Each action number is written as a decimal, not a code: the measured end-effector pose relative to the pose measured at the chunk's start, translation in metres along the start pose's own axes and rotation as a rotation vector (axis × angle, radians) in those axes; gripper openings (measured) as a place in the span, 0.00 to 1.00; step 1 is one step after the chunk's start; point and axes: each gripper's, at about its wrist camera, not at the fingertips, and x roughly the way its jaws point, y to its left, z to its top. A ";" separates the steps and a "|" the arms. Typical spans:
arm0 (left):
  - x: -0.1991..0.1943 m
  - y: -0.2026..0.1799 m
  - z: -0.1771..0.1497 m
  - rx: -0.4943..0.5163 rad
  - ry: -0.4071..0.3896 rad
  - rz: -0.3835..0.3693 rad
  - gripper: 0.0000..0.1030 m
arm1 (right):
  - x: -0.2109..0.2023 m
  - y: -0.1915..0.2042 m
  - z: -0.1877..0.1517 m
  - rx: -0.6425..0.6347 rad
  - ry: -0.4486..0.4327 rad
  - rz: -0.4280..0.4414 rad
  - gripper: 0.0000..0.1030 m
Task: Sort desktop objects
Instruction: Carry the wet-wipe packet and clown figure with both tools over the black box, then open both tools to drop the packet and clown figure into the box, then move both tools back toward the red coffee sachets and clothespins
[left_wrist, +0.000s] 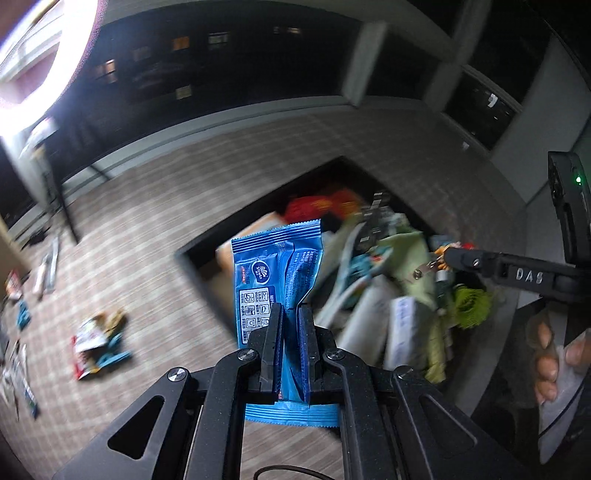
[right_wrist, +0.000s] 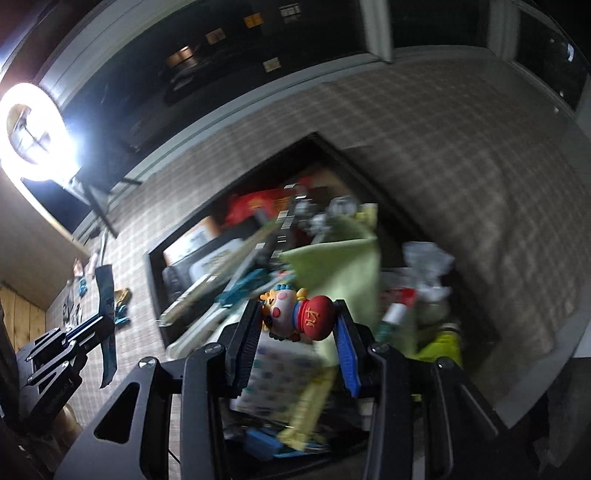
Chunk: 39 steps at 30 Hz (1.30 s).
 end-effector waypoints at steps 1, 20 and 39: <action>0.004 -0.012 0.005 0.017 0.001 -0.007 0.07 | -0.001 -0.005 0.000 0.005 -0.002 -0.002 0.37; 0.017 -0.034 0.029 0.005 0.004 -0.011 0.53 | -0.004 -0.023 0.008 -0.007 -0.015 0.035 0.49; -0.006 0.124 -0.047 -0.232 0.039 0.187 0.52 | 0.039 0.138 -0.001 -0.342 0.065 0.198 0.50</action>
